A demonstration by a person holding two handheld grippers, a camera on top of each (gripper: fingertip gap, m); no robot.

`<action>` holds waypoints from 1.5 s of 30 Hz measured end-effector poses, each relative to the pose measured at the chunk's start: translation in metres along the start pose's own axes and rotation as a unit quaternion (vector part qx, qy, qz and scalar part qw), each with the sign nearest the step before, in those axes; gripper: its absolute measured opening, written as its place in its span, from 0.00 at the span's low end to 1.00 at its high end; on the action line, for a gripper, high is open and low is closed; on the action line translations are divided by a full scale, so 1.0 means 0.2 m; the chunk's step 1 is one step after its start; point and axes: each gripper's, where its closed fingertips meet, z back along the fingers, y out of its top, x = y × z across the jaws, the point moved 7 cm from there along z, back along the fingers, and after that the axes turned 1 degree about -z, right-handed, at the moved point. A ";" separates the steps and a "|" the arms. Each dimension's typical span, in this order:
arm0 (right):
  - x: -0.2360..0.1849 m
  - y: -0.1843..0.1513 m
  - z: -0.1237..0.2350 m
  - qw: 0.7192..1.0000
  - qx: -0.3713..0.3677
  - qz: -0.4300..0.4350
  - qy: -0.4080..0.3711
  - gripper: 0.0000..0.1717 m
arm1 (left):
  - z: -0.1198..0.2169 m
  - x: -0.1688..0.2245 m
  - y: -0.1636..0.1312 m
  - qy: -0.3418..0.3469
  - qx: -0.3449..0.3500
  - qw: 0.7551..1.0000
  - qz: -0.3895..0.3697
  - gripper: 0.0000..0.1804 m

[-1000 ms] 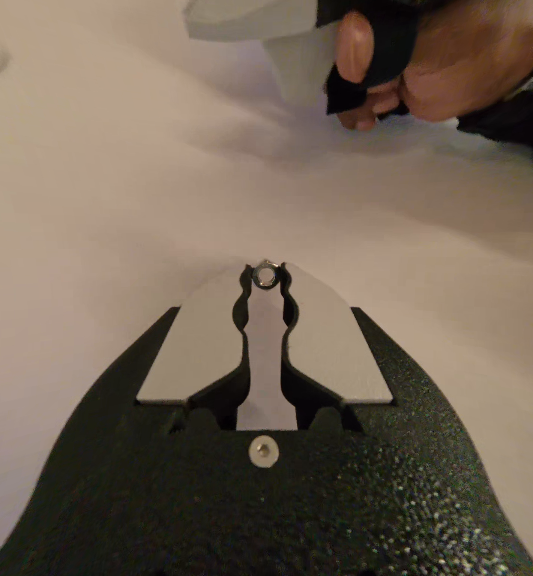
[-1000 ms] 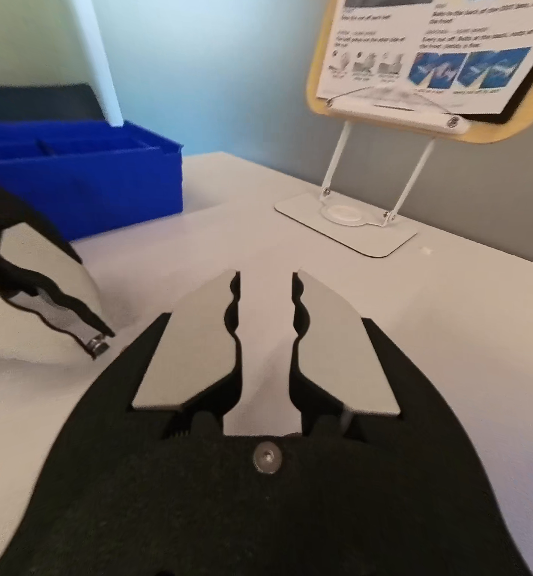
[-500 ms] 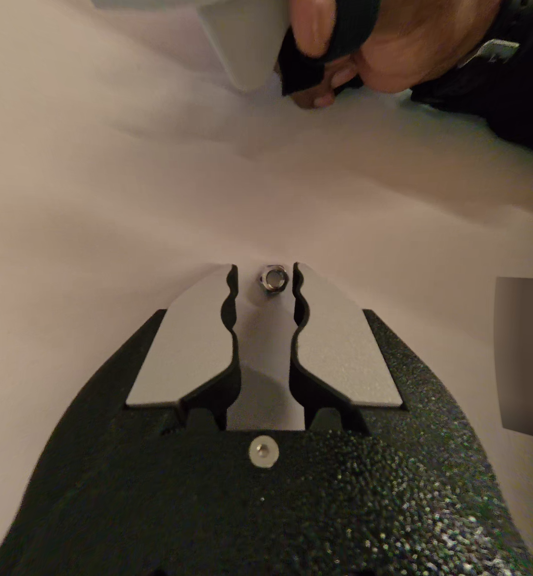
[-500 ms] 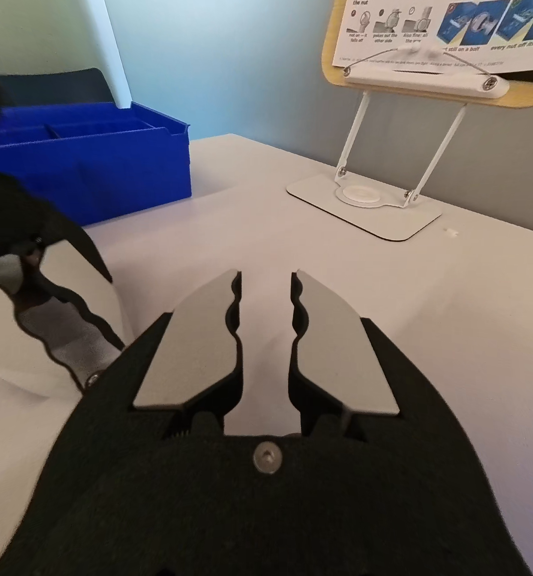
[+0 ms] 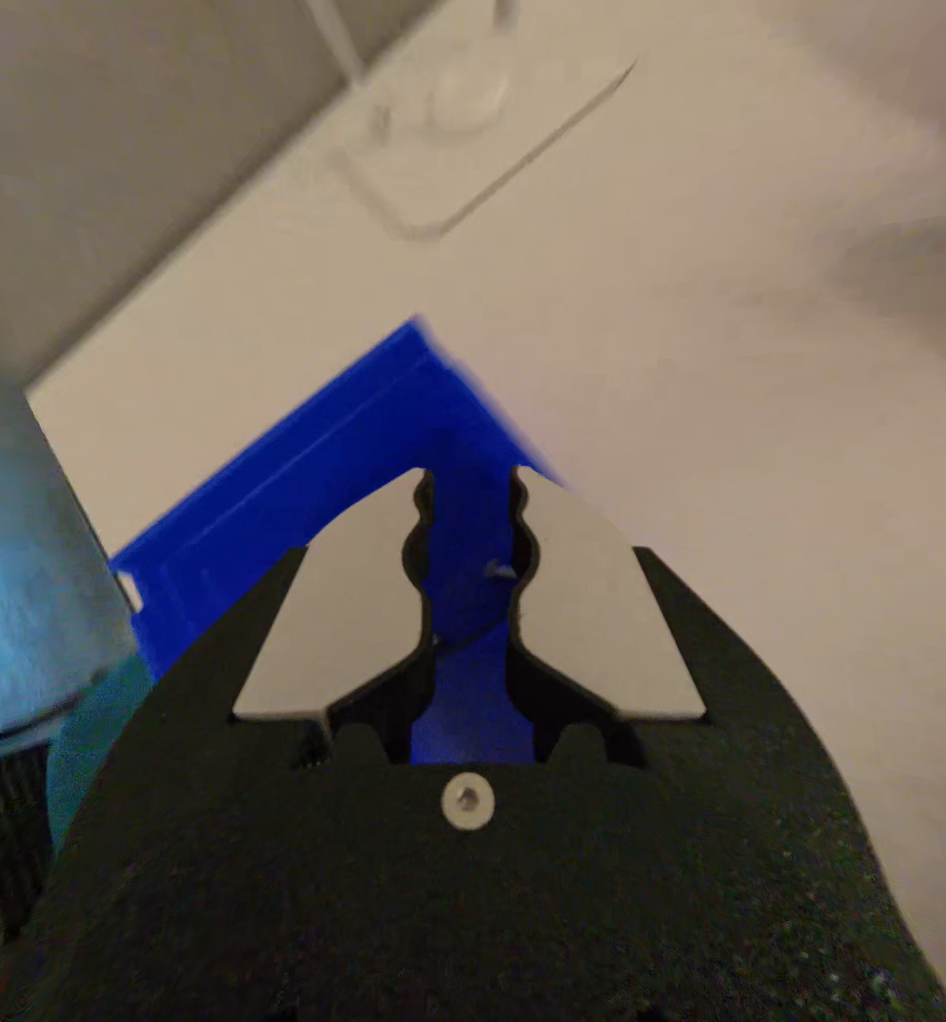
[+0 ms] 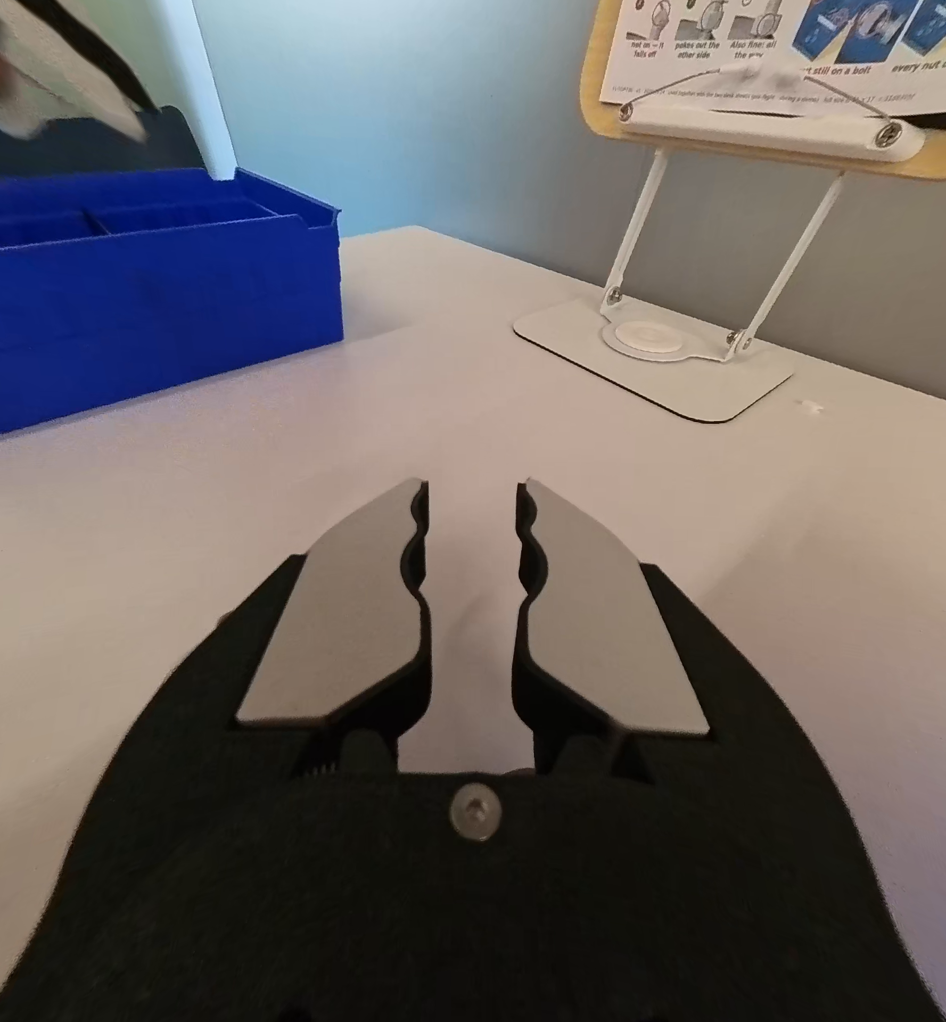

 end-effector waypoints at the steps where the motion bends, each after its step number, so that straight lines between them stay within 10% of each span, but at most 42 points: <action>1: 0.00 0.00 0.00 1.000 0.000 0.000 0.000 0.17 | -0.09 -0.11 -0.06 0.001 -0.050 0.998 0.025 0.14; 7: 0.00 0.00 0.01 1.000 0.006 0.002 0.001 0.17 | -0.48 -0.34 -0.32 -0.011 -0.215 0.974 0.066 0.13; 20: -0.03 -0.01 -0.01 0.999 -0.009 0.028 0.011 0.17 | -0.59 -0.39 -0.37 -0.028 -0.327 0.943 0.056 0.15; 30: -0.03 -0.01 0.00 1.000 -0.005 0.029 0.008 0.17 | -0.41 -0.36 -0.18 0.008 -0.190 0.981 0.041 0.06; 36: -0.02 -0.01 0.00 1.000 -0.006 0.016 0.010 0.17 | 0.05 0.34 0.40 -0.108 0.112 0.987 -0.049 0.05; 40: 0.00 0.00 0.01 1.000 0.004 0.008 0.008 0.17 | -0.13 0.87 0.48 -0.192 0.103 0.965 -0.145 0.05; 45: 0.03 -0.02 0.03 0.999 -0.022 0.034 0.004 0.17 | -0.57 1.06 0.26 -0.217 -0.011 0.961 -0.174 0.05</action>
